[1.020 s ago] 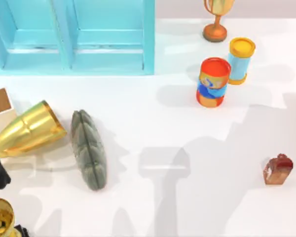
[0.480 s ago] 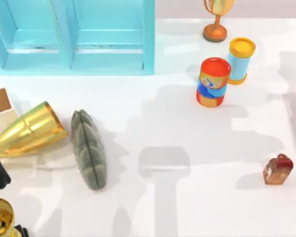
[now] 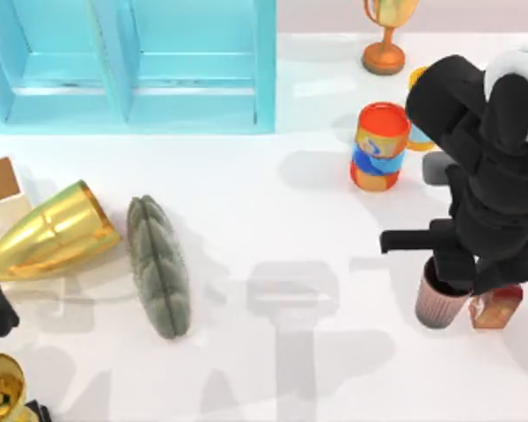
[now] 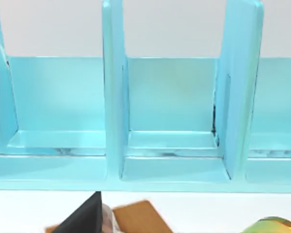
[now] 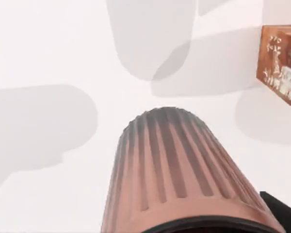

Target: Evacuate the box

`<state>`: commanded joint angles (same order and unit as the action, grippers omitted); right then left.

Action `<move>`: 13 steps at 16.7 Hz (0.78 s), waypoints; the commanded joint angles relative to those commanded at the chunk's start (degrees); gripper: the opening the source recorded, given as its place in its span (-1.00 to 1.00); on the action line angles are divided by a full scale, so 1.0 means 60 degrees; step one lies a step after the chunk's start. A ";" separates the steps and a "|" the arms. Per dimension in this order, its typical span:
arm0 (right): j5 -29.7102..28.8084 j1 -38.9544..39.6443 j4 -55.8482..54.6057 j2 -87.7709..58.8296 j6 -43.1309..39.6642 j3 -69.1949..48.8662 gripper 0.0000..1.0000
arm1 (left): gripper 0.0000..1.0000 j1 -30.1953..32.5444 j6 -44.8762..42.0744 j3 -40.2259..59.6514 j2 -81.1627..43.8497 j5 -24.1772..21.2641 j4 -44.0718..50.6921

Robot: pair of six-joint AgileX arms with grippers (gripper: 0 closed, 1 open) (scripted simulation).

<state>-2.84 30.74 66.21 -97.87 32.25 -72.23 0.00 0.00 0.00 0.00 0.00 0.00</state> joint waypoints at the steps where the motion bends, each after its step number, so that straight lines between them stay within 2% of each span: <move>1: -0.0006 0.0301 -0.0192 0.0193 0.0327 0.0366 -1.00 | 1.00 0.0000 0.0000 0.0000 0.0000 0.0000 0.0000; 9: 0.0012 0.0615 -0.0499 0.0423 0.0737 0.0918 -1.00 | 1.00 0.0000 0.0000 0.0000 0.0000 0.0000 0.0000; 13: 0.0003 0.0667 -0.1337 0.0170 0.0780 0.1438 -1.00 | 1.00 0.0000 0.0000 0.0000 0.0000 0.0000 0.0000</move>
<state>-2.83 34.74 58.19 -96.85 36.93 -63.60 0.00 0.00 0.00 0.00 0.00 0.00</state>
